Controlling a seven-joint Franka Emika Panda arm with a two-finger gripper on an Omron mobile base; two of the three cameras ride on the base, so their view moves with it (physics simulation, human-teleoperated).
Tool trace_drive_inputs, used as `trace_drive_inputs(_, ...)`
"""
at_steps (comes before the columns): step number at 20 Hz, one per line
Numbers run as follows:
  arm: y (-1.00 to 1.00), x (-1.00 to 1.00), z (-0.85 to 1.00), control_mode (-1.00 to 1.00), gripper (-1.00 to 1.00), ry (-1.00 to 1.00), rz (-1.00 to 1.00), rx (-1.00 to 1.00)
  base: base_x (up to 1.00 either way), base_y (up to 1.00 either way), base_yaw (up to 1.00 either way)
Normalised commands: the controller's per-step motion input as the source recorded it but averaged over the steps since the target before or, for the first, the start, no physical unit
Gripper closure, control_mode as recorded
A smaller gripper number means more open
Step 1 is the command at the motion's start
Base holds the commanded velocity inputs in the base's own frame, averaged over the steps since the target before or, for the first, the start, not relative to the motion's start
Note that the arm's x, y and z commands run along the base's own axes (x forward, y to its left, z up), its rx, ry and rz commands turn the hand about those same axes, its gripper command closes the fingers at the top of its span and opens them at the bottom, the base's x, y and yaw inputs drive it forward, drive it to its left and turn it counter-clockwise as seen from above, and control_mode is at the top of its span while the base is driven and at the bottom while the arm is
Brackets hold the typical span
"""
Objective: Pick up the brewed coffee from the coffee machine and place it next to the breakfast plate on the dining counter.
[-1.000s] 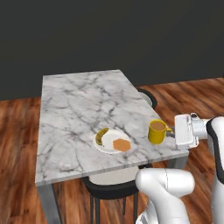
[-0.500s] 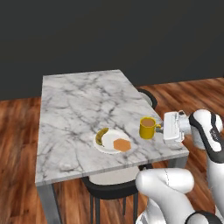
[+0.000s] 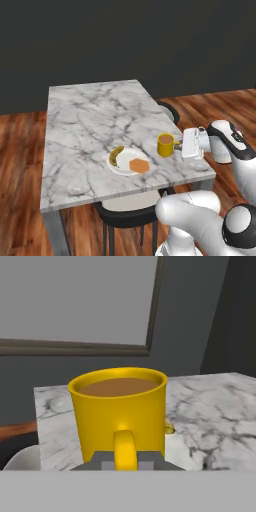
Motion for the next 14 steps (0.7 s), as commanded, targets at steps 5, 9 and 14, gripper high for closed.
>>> trace_drive_inputs(5,-0.07,0.45,-0.33,-1.0,1.0,0.0,0.0,0.0,0.0,0.0,0.0)
trace_drive_inputs(9,-0.04,0.45,-0.41,-1.0,1.0,0.0,0.0,-0.01,0.0,0.0,0.0)
trace_drive_inputs(14,-0.04,0.42,-0.42,-1.0,1.0,0.0,0.0,-0.01,0.0,0.0,0.0)
